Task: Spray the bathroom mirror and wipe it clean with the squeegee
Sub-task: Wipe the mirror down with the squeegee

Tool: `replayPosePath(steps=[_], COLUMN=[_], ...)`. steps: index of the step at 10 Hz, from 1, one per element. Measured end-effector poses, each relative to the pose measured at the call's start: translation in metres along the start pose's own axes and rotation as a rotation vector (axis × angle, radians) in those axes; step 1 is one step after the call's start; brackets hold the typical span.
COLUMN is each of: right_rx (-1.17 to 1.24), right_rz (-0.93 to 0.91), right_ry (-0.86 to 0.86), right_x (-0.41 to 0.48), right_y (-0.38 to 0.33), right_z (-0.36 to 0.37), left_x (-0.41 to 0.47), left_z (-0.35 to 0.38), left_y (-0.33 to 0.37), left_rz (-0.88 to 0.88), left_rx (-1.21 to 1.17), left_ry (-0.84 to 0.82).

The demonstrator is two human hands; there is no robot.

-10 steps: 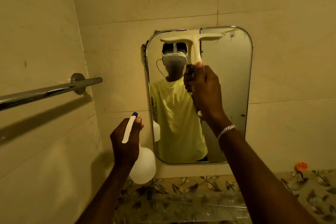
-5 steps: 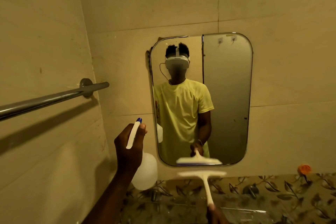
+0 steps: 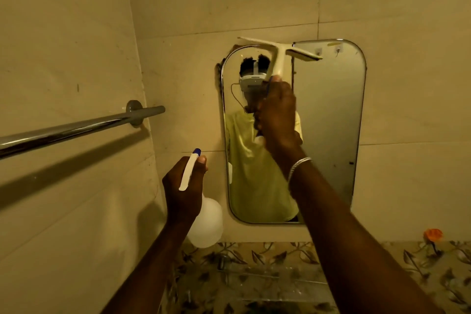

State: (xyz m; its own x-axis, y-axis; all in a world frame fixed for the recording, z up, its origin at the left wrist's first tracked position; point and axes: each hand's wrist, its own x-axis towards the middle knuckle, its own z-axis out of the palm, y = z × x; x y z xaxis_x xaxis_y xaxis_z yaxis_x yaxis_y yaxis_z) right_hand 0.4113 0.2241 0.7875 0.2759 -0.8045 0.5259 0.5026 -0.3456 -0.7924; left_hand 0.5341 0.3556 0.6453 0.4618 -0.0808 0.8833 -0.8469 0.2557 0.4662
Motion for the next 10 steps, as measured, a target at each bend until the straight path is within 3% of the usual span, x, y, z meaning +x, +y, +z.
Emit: replayPosePath(steps=[2,4,5,7,8,10], right_rx=[-0.215,-0.423,-0.349,-0.622,-0.451,-0.271], right_rz=[-0.035,0.364,0.547,0.241,0.321,0.092], right_ry=[-0.042,-0.061,0.073,0.115,-0.011,-0.121], right_x=[-0.083,-0.213,-0.235,-0.256,-0.233,-0.149], right_y=[0.104,0.231,0.264,0.249,0.222,0.152], right_z=[-0.003,-0.088,-0.111,-0.139,-0.168,-0.152], left_x=[-0.005,-0.015,-0.018,-0.024,-0.024,-0.026], left_z=[0.001,-0.004,-0.006,-0.004,0.003,0.020], left_y=[-0.013,-0.014,-0.012,-0.010,-0.006,0.010], left_rz=[-0.044,-0.059,-0.068,-0.066,-0.080,-0.056], left_rx=[0.018,0.019,0.027,0.025,0.015,-0.016], left_ry=[0.013,-0.007,-0.016,-0.037,-0.050,-0.064])
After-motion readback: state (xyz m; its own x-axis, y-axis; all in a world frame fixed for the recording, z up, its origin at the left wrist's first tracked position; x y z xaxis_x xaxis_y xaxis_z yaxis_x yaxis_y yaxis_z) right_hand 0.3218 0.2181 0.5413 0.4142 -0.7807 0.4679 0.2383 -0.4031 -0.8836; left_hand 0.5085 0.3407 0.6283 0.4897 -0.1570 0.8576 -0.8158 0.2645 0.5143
